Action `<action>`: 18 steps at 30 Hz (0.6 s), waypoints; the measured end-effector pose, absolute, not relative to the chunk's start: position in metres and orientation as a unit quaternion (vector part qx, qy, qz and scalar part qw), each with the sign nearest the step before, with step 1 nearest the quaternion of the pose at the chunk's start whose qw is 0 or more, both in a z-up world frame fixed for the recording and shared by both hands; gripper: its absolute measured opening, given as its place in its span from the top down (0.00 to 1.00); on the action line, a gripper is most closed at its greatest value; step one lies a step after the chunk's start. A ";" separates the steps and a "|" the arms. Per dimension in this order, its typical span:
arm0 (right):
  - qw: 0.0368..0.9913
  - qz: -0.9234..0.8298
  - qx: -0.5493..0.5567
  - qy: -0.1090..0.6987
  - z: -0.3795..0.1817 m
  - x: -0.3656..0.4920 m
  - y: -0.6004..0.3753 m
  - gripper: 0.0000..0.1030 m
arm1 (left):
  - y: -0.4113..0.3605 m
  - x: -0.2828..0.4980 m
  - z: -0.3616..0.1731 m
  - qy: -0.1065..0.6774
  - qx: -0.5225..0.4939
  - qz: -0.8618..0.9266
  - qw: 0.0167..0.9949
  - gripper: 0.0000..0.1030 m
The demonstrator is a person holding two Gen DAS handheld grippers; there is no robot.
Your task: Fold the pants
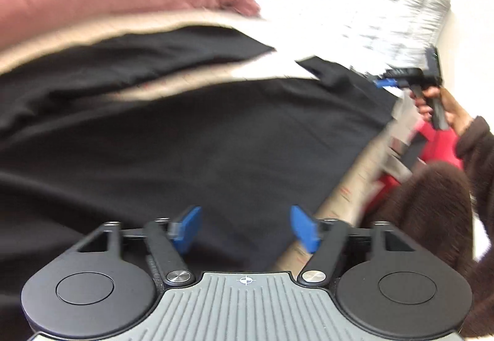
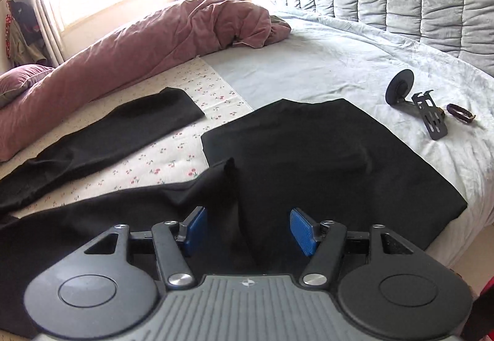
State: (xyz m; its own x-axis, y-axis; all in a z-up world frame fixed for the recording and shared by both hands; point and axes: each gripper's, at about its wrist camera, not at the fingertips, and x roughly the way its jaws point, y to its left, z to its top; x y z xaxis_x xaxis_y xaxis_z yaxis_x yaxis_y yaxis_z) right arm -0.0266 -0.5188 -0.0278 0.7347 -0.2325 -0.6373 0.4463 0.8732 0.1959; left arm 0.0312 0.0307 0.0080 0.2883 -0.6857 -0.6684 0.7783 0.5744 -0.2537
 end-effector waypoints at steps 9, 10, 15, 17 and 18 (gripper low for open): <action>0.912 -0.202 0.173 0.313 -0.067 0.040 -0.536 0.46 | 0.062 0.100 0.013 0.363 0.075 -0.269 0.889 0.28; 0.915 -0.205 0.162 0.309 -0.068 0.043 -0.533 0.65 | 0.066 0.104 0.009 0.366 0.071 -0.265 0.889 0.28; 0.932 -0.240 0.098 0.254 -0.042 0.027 -0.516 0.96 | 0.058 0.106 -0.011 0.387 0.093 -0.271 0.876 0.28; 0.926 -0.261 0.092 0.257 -0.038 0.025 -0.521 0.97 | 0.053 0.104 -0.017 0.394 0.104 -0.276 0.870 0.28; 0.919 -0.265 0.094 0.276 -0.041 0.029 -0.526 0.97 | 0.053 0.102 -0.019 0.396 0.107 -0.277 0.869 0.28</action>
State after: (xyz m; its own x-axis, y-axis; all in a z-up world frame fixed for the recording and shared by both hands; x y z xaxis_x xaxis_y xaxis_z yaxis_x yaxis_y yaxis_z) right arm 0.0293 -0.5261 -0.0407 0.7073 -0.4353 -0.5569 0.5394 0.8416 0.0272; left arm 0.1018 0.0528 -0.0194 0.5322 -0.3969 -0.7479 0.5665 0.8234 -0.0338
